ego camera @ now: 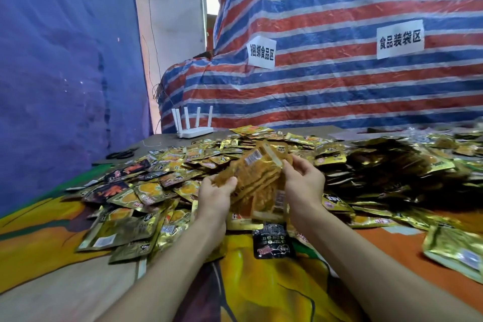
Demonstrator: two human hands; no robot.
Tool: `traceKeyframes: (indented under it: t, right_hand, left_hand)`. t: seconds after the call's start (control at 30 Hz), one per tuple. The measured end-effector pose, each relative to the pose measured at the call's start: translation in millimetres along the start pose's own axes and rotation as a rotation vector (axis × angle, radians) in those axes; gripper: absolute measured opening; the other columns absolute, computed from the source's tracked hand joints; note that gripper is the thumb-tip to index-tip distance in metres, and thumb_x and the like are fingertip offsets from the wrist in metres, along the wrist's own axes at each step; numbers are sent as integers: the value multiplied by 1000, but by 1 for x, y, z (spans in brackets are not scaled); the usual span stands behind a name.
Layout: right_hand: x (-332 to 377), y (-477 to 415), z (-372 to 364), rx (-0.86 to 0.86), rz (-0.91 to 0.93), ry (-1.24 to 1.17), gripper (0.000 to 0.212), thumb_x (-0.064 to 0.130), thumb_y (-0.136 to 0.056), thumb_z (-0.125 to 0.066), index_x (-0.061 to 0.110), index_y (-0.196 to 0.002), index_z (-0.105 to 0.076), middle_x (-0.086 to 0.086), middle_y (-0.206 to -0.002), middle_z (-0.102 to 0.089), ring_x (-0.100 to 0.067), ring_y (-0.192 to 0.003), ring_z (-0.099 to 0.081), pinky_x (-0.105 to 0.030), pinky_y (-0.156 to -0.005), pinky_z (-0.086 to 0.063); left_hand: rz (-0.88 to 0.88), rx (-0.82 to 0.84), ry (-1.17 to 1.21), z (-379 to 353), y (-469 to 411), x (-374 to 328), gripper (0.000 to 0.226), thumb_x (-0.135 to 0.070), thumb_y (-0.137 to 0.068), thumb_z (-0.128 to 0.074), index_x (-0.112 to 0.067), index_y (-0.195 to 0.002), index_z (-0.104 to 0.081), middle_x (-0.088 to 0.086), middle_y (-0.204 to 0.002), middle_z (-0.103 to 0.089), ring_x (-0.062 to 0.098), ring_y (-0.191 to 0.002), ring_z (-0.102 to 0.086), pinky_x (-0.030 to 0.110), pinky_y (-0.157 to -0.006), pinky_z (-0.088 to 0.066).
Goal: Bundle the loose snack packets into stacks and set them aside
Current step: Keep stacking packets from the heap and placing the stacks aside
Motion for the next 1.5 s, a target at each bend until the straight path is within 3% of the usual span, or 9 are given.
traceKeyframes:
  t: [0.1, 0.33, 0.47, 0.6, 0.83, 0.93, 1.1, 1.37, 1.5]
  right_hand:
    - [0, 3, 3, -36, -70, -35, 9, 18, -99, -65, 15, -106, -70, -6, -101, -75, -24, -96, -72, -49, -86, -61]
    - [2, 11, -4, 26, -44, -5, 10, 21, -101, -61, 23, -96, -69, -5, -96, -75, -23, -91, -74, -42, -78, -63]
    - [1, 18, -12, 62, -101, -53, 33, 23, -104, -55, 21, -76, -74, -6, -84, -76, -29, -87, -73, -51, -81, -59]
    - [-3, 19, -20, 138, -127, 10, 33, 24, -105, -48, 7, -93, -74, -17, -95, -75, -37, -94, -73, -52, -83, -59]
    - [-8, 25, -29, 220, -166, -152, 77, 77, -92, -21, 23, -108, -73, -6, -98, -79, -22, -92, -76, -41, -84, -59]
    - [-3, 29, -34, 194, -157, -164, 98, 89, -69, -26, 20, -127, -65, -10, -110, -75, -29, -106, -70, -50, -97, -55]
    - [0, 18, -26, 31, -18, -46, 70, 71, -94, -28, 14, -102, -67, 2, -79, -76, -13, -77, -74, -15, -54, -54]
    - [12, 15, -28, 18, 29, -130, 59, 59, -101, -41, 13, -72, -65, 3, -60, -71, -11, -57, -70, -20, -50, -51]
    - [14, 20, -36, 78, -54, -191, 59, 61, -99, -44, 7, -98, -69, -11, -89, -75, -26, -82, -75, -36, -70, -61]
  left_hand:
    - [-9, 141, -113, -9, 5, -2, 27, 3, -88, -69, -10, -105, -52, 13, -101, -67, 23, -81, -68, 36, -58, -58]
    - [-210, 356, -525, -31, 21, -11, 49, 5, -73, -79, -23, -107, -57, 2, -108, -64, 23, -98, -67, 38, -77, -59]
    - [-187, 297, -495, -27, 19, -9, 47, -3, -71, -85, -21, -108, -60, 0, -105, -66, 18, -100, -66, 38, -81, -58]
    - [-49, 285, -318, -25, 17, -1, 44, 2, -73, -83, -13, -109, -62, 9, -103, -71, 22, -94, -71, 40, -79, -60]
    - [-309, 235, -495, -31, 27, -26, 31, -8, -81, -81, -15, -103, -59, 0, -103, -66, 14, -91, -67, 41, -74, -62]
    - [-383, 182, -510, -33, 31, -32, 29, -8, -85, -78, -14, -102, -56, -1, -104, -63, 8, -93, -61, 16, -64, -56]
    - [-464, 35, -729, -33, 38, -36, 26, -16, -84, -73, -19, -103, -55, 0, -113, -40, 18, -107, -43, 23, -86, -41]
    - [-706, -110, -816, -40, 68, -61, 39, -48, -63, -59, -20, -90, -59, -4, -99, -35, 14, -99, -31, 25, -89, -23]
    - [-593, 131, -632, -47, 62, -56, 37, -39, -63, -65, -14, -90, -62, 3, -99, -54, 23, -92, -53, 27, -79, -48]
Point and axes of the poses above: each hand's wrist, its own y-axis away from the middle knuckle, its own z-axis out of the back of the hand, x = y × z, the point moved 8 cm from there along -y, towards the middle knuckle
